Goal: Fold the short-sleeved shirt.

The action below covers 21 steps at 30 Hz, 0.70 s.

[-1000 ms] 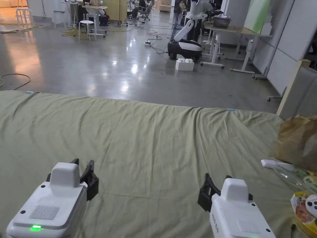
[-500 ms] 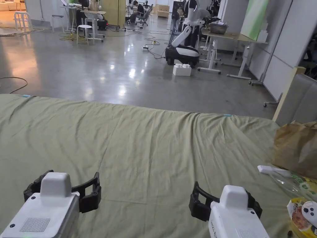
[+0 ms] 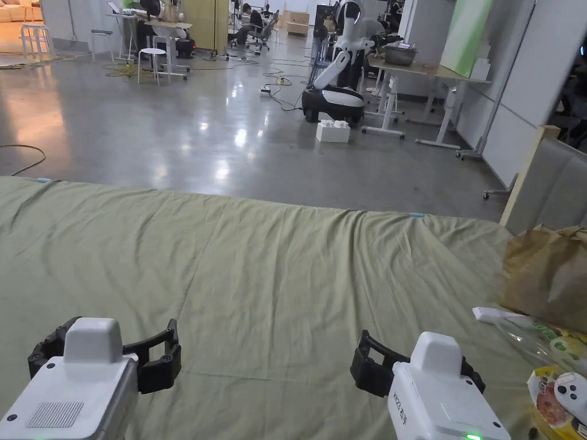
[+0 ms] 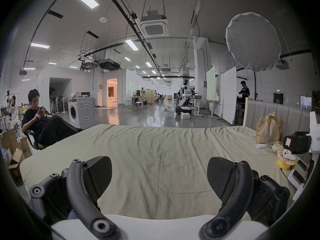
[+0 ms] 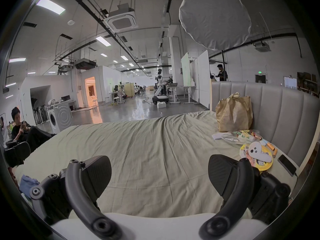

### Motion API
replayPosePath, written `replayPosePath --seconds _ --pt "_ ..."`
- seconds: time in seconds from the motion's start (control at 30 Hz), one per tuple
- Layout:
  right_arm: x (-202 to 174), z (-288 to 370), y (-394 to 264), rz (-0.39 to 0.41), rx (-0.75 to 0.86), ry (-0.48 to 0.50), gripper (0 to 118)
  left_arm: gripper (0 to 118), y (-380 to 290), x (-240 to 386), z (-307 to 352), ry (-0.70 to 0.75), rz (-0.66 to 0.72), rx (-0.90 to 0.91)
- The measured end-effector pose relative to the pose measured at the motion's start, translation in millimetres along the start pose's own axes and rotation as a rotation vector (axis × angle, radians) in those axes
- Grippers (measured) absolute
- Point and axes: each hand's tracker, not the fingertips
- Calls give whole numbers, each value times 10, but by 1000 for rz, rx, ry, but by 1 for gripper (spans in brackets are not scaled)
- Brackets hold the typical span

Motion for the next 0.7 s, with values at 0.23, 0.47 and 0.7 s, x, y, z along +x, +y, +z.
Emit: replayPosePath --seconds 0.23,0.47,0.7 --pt "-12 -35 61 -46 -52 3 113 113 -1 -18 -8 6 22 -4" --pt "-75 -61 120 -75 -122 -15 113 113 -13 -23 -1 5 30 -11" --pt "-104 -89 142 -73 -152 -43 113 113 -7 -18 3 1 25 -17"
